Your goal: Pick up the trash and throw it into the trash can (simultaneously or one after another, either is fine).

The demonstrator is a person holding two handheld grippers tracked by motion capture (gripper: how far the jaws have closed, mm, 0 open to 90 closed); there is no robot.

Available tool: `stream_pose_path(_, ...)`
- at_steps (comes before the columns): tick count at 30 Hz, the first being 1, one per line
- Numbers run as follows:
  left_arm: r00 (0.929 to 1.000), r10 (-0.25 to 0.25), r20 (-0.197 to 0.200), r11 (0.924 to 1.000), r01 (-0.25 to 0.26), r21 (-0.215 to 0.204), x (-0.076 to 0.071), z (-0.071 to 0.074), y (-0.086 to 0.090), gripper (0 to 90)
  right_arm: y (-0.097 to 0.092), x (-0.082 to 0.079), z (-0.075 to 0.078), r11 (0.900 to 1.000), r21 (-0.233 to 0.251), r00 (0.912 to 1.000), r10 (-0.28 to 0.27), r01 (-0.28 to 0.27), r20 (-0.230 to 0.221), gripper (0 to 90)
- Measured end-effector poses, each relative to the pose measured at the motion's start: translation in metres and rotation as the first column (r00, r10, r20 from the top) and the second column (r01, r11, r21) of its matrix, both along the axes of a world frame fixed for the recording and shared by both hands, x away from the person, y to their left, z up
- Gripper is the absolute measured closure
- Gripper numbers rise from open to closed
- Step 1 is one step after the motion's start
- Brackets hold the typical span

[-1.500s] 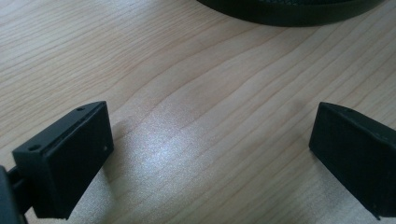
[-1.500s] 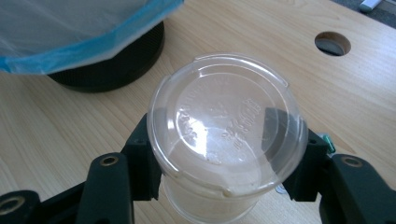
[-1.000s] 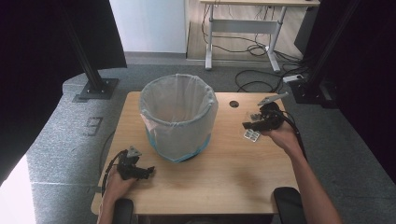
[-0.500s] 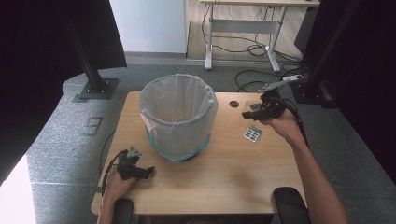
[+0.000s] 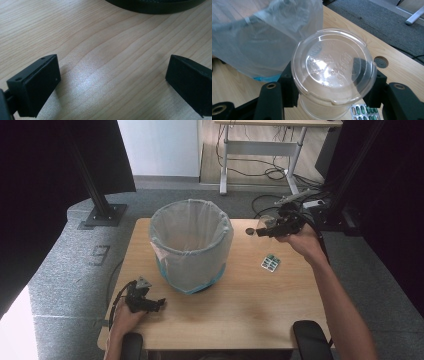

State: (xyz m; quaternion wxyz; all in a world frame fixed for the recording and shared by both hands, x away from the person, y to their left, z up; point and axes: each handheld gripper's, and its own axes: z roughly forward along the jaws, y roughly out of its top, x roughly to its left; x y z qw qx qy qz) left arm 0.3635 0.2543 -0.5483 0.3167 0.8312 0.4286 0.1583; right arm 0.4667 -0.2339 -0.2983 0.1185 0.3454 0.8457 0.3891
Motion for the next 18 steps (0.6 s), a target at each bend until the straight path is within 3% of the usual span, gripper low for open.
stream_pose_path(18,1.0,-0.002,0.002,1.0,0.002,0.001,0.0,0.0,-0.002,0.0,0.021,0.011,0.045,0.9997,0.012,0.9997,0.022,-0.022,0.014,41.9)
